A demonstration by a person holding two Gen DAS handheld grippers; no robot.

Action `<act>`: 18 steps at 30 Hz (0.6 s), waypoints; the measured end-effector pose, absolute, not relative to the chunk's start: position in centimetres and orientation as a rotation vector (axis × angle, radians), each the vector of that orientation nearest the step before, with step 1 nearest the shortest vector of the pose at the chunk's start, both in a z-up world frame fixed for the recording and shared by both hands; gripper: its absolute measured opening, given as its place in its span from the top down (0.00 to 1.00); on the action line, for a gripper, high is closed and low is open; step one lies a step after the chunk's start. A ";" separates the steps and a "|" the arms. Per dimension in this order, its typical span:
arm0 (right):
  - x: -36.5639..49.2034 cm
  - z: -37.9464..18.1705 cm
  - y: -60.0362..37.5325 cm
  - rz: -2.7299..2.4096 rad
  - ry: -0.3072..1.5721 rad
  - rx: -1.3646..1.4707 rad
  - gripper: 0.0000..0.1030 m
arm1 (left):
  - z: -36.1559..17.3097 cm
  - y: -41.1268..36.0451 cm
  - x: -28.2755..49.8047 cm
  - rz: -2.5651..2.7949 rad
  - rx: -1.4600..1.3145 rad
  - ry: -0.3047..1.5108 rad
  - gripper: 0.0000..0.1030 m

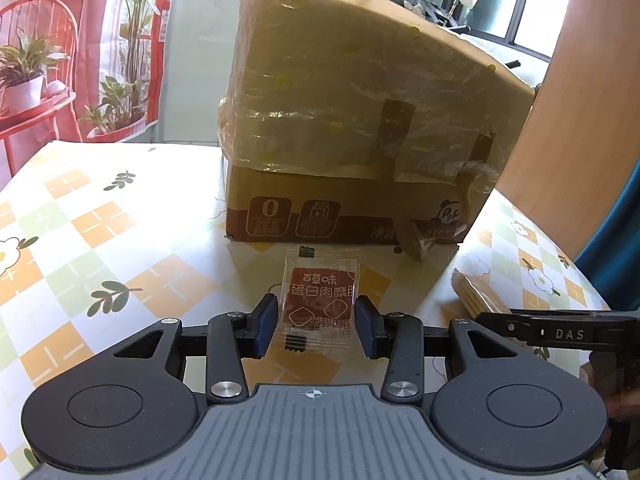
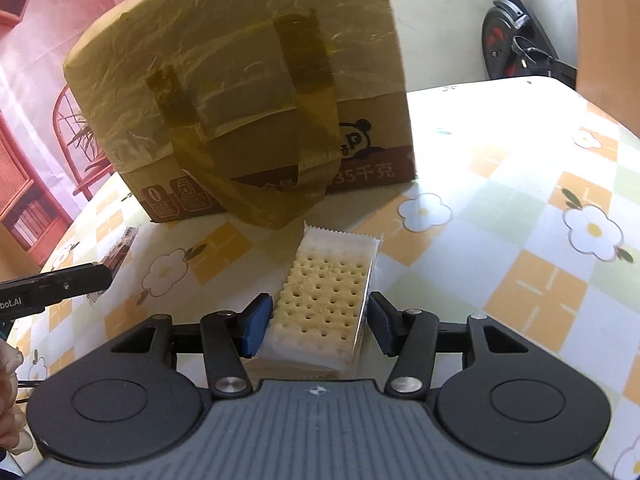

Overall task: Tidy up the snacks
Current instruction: 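Close right tool on white cracker pack while left tool grasps brown meat-snack packet, then lift cracker pack with right tool while left tool lifts brown packet over box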

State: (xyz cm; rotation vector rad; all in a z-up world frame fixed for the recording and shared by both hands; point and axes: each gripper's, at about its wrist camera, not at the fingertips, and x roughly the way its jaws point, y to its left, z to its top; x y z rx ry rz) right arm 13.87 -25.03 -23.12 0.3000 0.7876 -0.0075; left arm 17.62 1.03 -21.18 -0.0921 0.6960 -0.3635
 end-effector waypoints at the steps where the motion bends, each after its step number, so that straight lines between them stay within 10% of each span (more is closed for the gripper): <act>1: 13.7 -23.0 -25.2 -0.016 0.789 0.298 0.47 | -21.2 1.1 17.6 -0.363 -0.094 0.696 0.57; 18: 10.5 -16.6 -28.7 -0.079 0.566 0.401 0.47 | -15.0 2.9 17.6 -0.371 -0.160 0.490 0.57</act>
